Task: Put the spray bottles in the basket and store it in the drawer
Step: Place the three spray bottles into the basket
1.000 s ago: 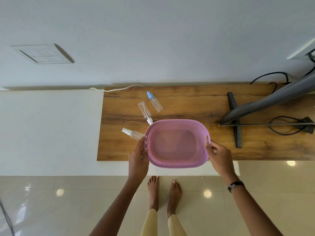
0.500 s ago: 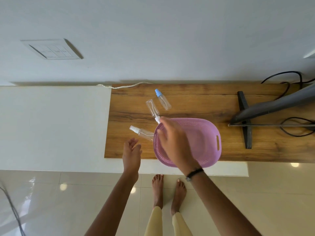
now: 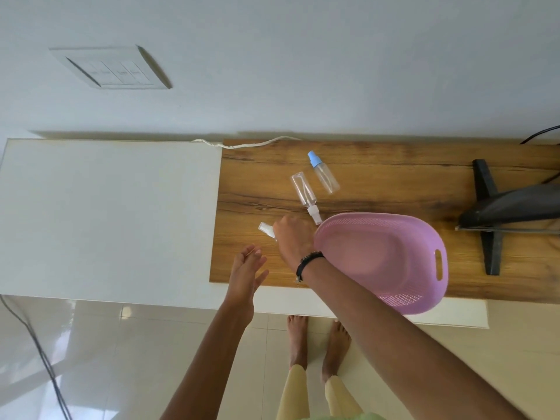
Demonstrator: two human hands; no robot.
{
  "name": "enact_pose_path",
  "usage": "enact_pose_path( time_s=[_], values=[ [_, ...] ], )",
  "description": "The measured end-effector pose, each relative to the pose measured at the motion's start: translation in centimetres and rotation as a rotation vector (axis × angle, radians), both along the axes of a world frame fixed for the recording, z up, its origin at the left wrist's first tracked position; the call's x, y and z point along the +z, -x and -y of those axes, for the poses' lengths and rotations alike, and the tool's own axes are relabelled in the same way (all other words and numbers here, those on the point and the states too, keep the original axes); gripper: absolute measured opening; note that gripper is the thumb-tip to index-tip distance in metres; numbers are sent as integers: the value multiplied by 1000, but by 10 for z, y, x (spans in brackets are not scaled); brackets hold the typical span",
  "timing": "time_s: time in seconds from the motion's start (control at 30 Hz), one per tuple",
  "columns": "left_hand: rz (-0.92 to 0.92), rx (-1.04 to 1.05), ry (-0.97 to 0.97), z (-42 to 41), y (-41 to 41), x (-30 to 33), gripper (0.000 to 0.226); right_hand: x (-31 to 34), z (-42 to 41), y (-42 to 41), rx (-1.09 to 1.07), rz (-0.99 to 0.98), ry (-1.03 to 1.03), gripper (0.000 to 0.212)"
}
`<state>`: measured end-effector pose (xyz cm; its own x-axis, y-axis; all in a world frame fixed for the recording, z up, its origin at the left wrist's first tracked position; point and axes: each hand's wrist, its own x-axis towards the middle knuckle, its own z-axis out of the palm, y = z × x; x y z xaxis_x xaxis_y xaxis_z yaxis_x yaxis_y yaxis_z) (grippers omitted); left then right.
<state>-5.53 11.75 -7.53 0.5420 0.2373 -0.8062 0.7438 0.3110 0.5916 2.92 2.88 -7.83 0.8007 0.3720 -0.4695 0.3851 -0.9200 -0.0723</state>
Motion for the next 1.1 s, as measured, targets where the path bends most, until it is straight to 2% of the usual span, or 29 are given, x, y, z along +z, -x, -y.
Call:
enact_pose_path(
  time_s=[0.13, 0.2, 0.33, 0.47, 0.63, 0.7, 0.77, 0.9, 1.0, 1.1],
  values=[
    [11, -16, -5, -6, -4, -2, 28, -4, -2, -4, 35, -6, 1, 18],
    [23, -26, -12, -5, -6, 2, 28, -4, -1, -5, 11, -15, -66, 16],
    [109, -85, -39, 1, -16, 20, 38, 8, 9, -7, -189, 18, -416, 12],
    [226, -125, 0, 14, -28, 52, 32, 38, 37, 1, -436, -4, -832, 28],
    [378, -285, 55, 46, -28, 85, 30, 77, 98, 16, -619, -99, -1149, 50],
    [393, -357, 59, 61, -21, 86, 31, 78, 124, 27, -672, -128, -1179, 53],
    [400, -400, -7, 74, -12, 80, 31, 68, 143, 39, -676, -109, -1113, 47],
    [370, -390, -170, 86, 3, 64, 35, 31, 162, 57, -608, -60, -875, 42],
    [315, -466, -276, 88, 15, 48, 42, 6, 159, 58, -522, -50, -830, 39],
    [354, -517, -308, 89, 21, 41, 40, -15, 152, 55, -476, -41, -800, 35]
  ],
)
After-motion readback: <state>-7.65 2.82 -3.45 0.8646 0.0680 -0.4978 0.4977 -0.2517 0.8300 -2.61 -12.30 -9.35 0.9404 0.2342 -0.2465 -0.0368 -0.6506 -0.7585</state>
